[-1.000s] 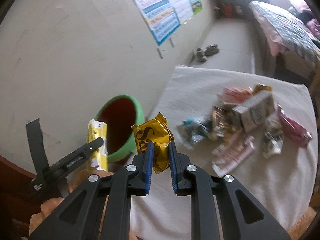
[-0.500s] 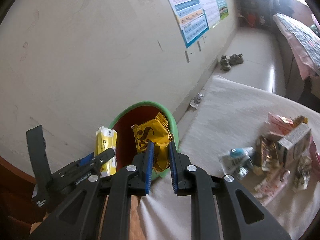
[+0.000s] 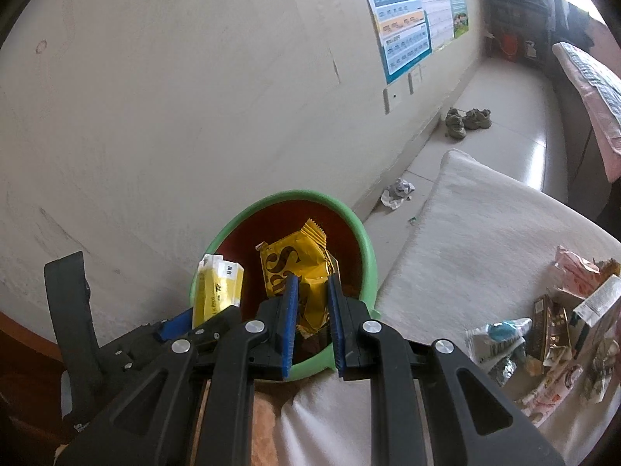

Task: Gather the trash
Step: 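Open both grippers over the bin to drop the carton and snack bag, then move both open grippers back over the trash pile on the table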

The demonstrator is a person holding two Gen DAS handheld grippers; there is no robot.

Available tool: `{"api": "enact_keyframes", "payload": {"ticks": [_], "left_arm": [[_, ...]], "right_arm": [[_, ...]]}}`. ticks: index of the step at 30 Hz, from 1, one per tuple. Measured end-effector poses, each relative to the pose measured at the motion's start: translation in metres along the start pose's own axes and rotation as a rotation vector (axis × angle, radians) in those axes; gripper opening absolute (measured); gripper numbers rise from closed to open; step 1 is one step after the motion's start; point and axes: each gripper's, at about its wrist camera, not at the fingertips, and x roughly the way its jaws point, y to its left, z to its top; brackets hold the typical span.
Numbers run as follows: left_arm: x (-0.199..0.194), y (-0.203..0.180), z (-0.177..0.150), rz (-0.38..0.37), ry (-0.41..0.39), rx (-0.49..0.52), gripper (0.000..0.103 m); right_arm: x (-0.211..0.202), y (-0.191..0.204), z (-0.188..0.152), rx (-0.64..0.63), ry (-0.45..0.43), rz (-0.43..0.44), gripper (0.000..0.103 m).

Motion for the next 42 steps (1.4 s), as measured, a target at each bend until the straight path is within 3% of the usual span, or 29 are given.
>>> {"api": "enact_keyframes", "payload": {"ticks": [16, 21, 23, 24, 25, 27, 35, 42], "left_arm": [[0.014, 0.008, -0.003, -0.008, 0.049, -0.026, 0.046], [0.018, 0.007, -0.002, -0.012, 0.067, -0.023, 0.053], [0.019, 0.007, -0.002, -0.008, 0.069, -0.024, 0.065], [0.019, 0.006, -0.002, -0.004, 0.069, -0.027, 0.078], [0.018, 0.006, -0.002, -0.004, 0.066, -0.030, 0.081], [0.017, 0.005, -0.003, 0.005, 0.059, -0.025, 0.081], [0.005, -0.015, -0.010, 0.063, 0.017, 0.059, 0.081], [-0.005, -0.049, -0.027, 0.044, 0.009, 0.138, 0.081]], "right_arm": [[0.019, -0.002, 0.000, 0.026, 0.028, 0.027, 0.016], [0.014, -0.013, -0.002, 0.077, 0.024, 0.043, 0.018], [0.007, -0.020, -0.005, 0.100, 0.020, 0.052, 0.018], [0.004, -0.021, -0.006, 0.108, 0.019, 0.055, 0.020], [-0.001, -0.024, -0.008, 0.119, 0.017, 0.060, 0.021], [-0.010, -0.027, -0.013, 0.133, 0.016, 0.070, 0.029], [-0.064, -0.042, -0.036, 0.170, -0.013, 0.103, 0.032], [-0.117, -0.108, -0.056, 0.282, -0.083, -0.024, 0.038]]}}
